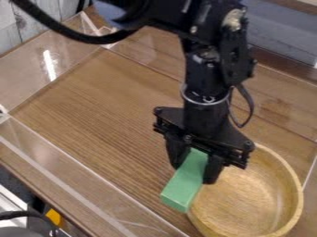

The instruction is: Put the green block in the brown bowl

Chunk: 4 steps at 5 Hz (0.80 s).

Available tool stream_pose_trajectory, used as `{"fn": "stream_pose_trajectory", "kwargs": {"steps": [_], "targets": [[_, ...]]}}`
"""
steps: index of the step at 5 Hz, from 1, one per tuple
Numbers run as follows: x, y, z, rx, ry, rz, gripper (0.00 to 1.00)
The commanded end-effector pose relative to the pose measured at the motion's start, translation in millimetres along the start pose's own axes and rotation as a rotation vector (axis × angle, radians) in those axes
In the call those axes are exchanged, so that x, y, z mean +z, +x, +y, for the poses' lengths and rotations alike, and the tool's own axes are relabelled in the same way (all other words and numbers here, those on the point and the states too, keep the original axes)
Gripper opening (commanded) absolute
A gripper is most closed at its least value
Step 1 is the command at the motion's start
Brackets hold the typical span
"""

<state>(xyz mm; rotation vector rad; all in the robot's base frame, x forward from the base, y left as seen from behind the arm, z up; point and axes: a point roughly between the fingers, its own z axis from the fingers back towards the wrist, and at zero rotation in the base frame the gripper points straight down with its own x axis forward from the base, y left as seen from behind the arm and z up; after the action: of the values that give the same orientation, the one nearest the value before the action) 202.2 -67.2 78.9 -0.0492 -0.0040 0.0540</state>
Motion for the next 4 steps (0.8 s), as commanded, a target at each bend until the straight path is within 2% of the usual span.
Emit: {"fn": "stream_pose_trajectory", "kwargs": {"steps": [1,2,4], "targets": [[7.5,8.7,6.4,-0.004,-0.015,-0.045,0.00],[7.7,11.7,11.1,-0.006,-0.019,-0.049,0.00],[0.6,6.3,10.0,0.080,-0.023,-0.055,0.00]]}}
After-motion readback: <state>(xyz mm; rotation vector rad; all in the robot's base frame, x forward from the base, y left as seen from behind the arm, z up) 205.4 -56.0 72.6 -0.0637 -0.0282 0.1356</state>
